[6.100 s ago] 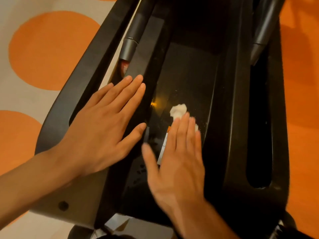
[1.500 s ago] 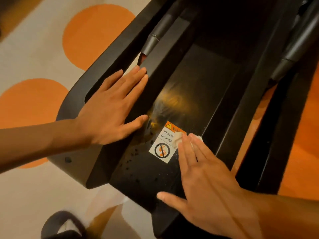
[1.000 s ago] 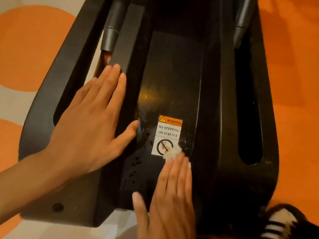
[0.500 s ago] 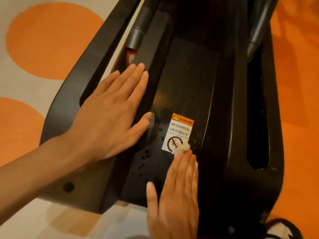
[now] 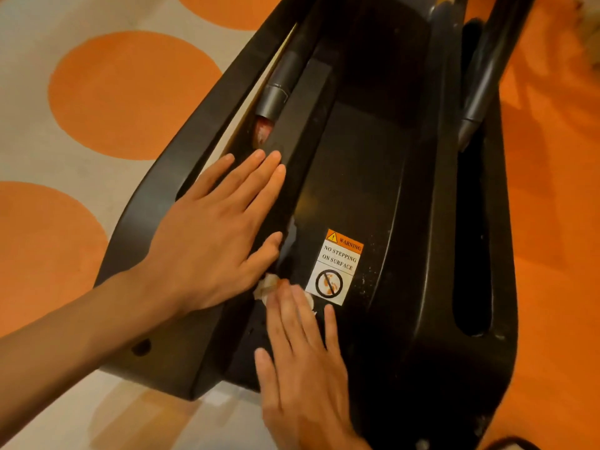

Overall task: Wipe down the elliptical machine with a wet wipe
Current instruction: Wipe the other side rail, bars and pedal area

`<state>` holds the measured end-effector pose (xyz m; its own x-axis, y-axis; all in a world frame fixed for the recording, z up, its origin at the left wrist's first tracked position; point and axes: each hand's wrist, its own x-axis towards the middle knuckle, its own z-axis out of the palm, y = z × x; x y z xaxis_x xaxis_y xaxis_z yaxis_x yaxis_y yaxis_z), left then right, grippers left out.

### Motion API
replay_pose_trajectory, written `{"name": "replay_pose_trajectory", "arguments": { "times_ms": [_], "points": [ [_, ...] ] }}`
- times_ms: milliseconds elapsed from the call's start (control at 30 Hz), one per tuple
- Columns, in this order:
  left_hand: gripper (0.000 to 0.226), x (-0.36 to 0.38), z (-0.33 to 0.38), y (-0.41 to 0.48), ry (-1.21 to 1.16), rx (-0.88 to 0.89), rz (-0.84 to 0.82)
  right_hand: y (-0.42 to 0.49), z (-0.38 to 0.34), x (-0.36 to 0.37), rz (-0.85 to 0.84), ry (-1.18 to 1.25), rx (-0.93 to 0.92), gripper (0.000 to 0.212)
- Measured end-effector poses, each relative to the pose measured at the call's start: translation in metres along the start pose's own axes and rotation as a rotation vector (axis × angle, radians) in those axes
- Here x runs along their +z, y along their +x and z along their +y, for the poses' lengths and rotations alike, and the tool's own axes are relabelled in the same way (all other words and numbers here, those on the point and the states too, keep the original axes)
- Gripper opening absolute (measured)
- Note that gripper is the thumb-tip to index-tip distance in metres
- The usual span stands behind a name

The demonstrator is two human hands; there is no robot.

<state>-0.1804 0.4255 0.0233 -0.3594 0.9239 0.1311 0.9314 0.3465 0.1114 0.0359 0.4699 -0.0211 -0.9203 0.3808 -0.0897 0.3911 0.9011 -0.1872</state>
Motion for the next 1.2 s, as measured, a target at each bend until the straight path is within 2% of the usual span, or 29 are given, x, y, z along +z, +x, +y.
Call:
{"name": "replay_pose_trajectory", "arguments": {
  "times_ms": [100,167,233,333,400,500,567,700,800,900,1067,1200],
  "points": [
    [0.075,0.0,0.002,0.0,0.013,-0.01,0.005,0.069,0.019,-0.023,0.072,0.001,0.187,0.067],
    [0.075,0.0,0.002,0.0,0.006,-0.018,-0.001,0.11,0.021,-0.031,0.024,0.006,0.259,0.072],
    [0.075,0.0,0.002,0.0,-0.004,-0.013,-0.001,0.099,0.008,-0.024,0.021,0.0,0.216,0.07],
    [0.075,0.0,0.0,-0.001,-0.003,-0.003,0.005,0.022,-0.004,-0.01,0.012,0.021,0.185,0.069],
    [0.075,-0.001,-0.001,-0.001,-0.006,0.001,-0.002,0.004,0.008,-0.007,-0.027,-0.05,0.317,0.074],
    [0.077,0.0,-0.001,0.001,0.005,0.003,0.0,0.051,0.02,-0.021,-0.02,-0.078,0.566,0.092],
    [0.077,0.001,0.001,0.001,-0.001,0.008,-0.003,0.058,0.011,-0.029,-0.044,-0.073,0.639,0.101],
    [0.077,0.001,0.001,0.0,-0.002,-0.002,0.007,0.005,-0.017,-0.025,-0.056,-0.068,0.608,0.1],
    [0.077,0.001,0.0,0.002,-0.003,0.021,0.009,0.032,0.007,-0.023,-0.073,-0.138,0.625,0.098],
    [0.077,0.002,-0.001,-0.001,0.008,0.026,0.01,0.054,0.028,-0.033,-0.016,-0.163,0.592,0.096],
    [0.077,0.0,-0.001,-0.002,-0.007,0.022,0.037,-0.012,-0.007,-0.011,-0.042,-0.126,0.529,0.091],
    [0.077,0.001,-0.001,-0.003,-0.003,0.026,0.027,0.041,0.027,-0.026,-0.007,-0.228,0.547,0.092]
  ]
}}
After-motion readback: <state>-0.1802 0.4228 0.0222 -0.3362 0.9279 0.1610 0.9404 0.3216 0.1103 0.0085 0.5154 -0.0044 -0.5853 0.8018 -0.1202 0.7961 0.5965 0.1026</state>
